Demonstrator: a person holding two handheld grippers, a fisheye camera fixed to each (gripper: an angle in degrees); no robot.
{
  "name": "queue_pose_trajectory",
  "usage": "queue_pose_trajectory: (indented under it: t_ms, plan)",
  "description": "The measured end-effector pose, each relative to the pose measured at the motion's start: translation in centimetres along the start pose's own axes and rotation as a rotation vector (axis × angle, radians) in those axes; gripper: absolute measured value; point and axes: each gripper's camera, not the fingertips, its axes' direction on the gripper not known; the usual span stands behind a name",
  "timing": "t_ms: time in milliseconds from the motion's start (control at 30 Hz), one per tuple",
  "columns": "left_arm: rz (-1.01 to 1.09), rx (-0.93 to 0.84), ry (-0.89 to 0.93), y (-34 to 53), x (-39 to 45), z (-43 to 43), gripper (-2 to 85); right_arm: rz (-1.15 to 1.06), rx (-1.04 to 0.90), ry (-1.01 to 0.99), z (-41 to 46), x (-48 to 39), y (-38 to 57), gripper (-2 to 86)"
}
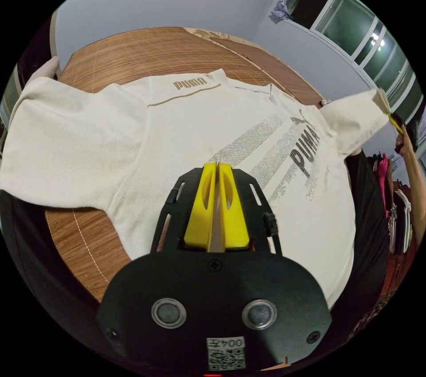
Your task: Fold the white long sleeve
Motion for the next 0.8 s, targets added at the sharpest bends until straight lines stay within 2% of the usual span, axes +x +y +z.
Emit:
queue_pose_trajectory:
  t_ms: [100,167,300,433,633,800]
  plan:
    - [-0.002,-0.001,0.004,-0.1,-0.1,0.0,0.8,0.185,0.027,-0.031,-1.5,7.5,3.9,9.8]
    - [-0.005,-0.001,0.009,-0.1,-0.3,-0.1,0.8,0.154,0.05,-0.029,-1.9,7.4,6.4,11.5]
    - [-0.001,-0.001,0.002,-0.2,-0.3,-0.2,0.8,-0.018,0.021,-0.17,0.0,1.0,11.5,11.1]
    - [-0.001,-0.001,0.0,-0.3,-0.4,-0.4,0.9,-0.23,-0.17,-0.332,6.1,-8.9,15.3,10.6]
    - [-0.014,0.0,0.03,-0.4,-1.3,-0.8,1.2,-0.475,-0.296,-0.357,12.8,-19.1,20.9,11.7]
    - [-0.033,-0.01,0.076,-0.8,-2.1,-1.5,2.1,-0.608,-0.353,-0.338,15.3,-21.2,24.7,12.3]
